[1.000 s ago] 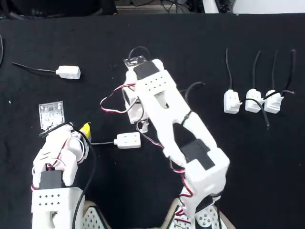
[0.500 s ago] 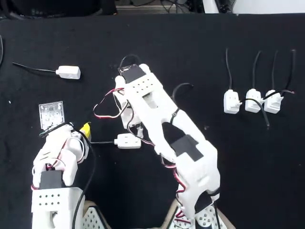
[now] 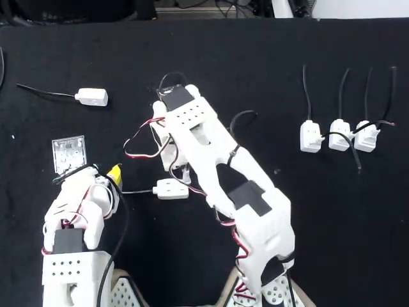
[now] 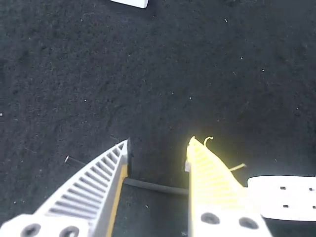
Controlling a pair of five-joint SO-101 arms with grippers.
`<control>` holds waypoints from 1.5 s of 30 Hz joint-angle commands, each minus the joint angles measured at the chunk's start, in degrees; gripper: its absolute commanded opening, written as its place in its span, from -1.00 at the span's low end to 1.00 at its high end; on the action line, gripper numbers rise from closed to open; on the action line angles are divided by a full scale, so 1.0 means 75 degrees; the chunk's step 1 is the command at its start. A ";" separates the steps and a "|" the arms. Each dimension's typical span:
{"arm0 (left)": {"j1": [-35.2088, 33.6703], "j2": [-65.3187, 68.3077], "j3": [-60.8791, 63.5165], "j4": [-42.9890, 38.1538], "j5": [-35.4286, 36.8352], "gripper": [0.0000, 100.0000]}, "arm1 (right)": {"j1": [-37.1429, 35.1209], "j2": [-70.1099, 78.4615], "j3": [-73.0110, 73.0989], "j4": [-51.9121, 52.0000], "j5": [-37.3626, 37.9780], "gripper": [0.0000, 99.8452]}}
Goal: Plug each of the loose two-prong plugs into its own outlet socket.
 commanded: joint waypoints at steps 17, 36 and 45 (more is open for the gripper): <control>-0.0076 -0.0070 -0.0123 -0.0094 -0.0047 -0.62 | -0.0375 -0.0662 0.0369 0.0176 -0.0117 -0.97; -0.0053 -0.0070 -0.0147 -0.0105 -0.0047 -0.62 | -0.0832 -0.0662 0.0416 -0.0094 -0.1840 -0.97; -0.0064 -0.0070 -0.0158 -0.0105 -0.0047 -0.62 | -0.0844 -0.0651 0.0486 -0.0094 -0.2778 -0.97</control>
